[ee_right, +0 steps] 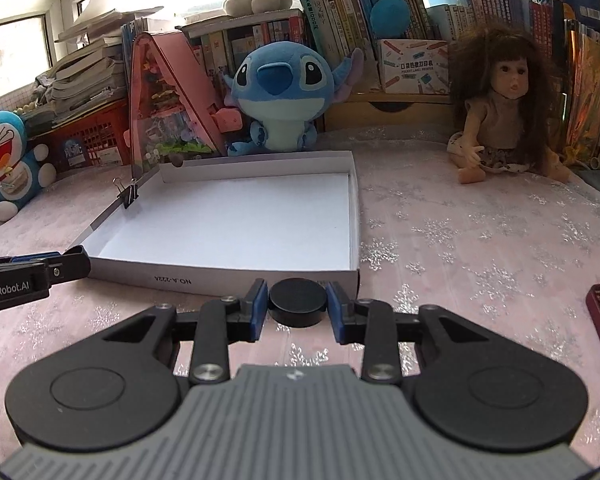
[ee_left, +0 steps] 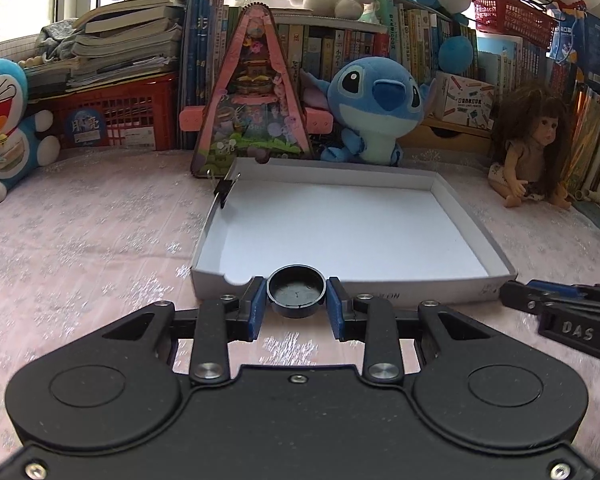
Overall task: Organize rigid objects
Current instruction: 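Carry the lid and puck into the white tray and open both tools, then lift both open tools out of the tray back toward the table, then grasp the blue hair clip with the left tool while the right tool grasps a red crayon, then carry the hair clip and red crayon into the white tray and open both tools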
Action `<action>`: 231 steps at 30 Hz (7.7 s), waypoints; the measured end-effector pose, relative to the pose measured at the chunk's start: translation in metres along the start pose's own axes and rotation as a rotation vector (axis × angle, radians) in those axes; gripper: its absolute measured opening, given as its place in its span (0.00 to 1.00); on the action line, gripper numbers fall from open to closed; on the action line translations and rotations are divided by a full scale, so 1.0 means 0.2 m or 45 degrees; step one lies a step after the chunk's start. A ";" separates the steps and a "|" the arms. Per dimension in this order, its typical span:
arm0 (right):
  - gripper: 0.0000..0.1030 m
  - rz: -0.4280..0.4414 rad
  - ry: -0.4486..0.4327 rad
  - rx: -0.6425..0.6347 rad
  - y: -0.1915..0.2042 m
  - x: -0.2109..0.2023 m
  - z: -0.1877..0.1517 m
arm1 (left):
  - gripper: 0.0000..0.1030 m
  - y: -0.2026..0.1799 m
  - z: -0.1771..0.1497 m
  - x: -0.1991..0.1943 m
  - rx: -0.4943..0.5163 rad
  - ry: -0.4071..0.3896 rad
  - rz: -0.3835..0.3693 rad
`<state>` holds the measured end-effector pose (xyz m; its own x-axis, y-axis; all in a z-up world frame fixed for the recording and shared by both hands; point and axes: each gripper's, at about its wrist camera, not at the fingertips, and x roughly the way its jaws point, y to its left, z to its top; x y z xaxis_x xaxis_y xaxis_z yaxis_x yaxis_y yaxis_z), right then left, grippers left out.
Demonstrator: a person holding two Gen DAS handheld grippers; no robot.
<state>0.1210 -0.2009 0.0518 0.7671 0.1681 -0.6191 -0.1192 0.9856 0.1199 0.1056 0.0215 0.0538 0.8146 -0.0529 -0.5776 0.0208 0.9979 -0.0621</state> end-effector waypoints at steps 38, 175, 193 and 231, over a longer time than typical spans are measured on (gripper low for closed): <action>0.36 0.040 0.174 -0.102 0.06 0.49 0.16 | 0.29 -0.16 0.11 0.59 0.074 0.188 0.011; 0.40 0.128 0.140 -0.126 -0.10 -0.37 -0.45 | 0.35 0.00 -0.63 -0.42 0.200 0.079 -0.225; 0.57 0.078 0.164 -0.084 -0.03 -0.29 -0.40 | 0.36 -0.02 -0.64 -0.40 0.220 0.073 -0.217; 0.48 -0.039 0.056 -0.126 -0.07 -0.30 -0.35 | 0.35 0.04 -0.55 -0.42 0.159 -0.005 -0.189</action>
<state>0.0321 -0.2241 0.0334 0.7431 0.1366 -0.6551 -0.1597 0.9869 0.0247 -0.0264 0.0306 0.0125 0.7997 -0.1999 -0.5662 0.2126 0.9761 -0.0445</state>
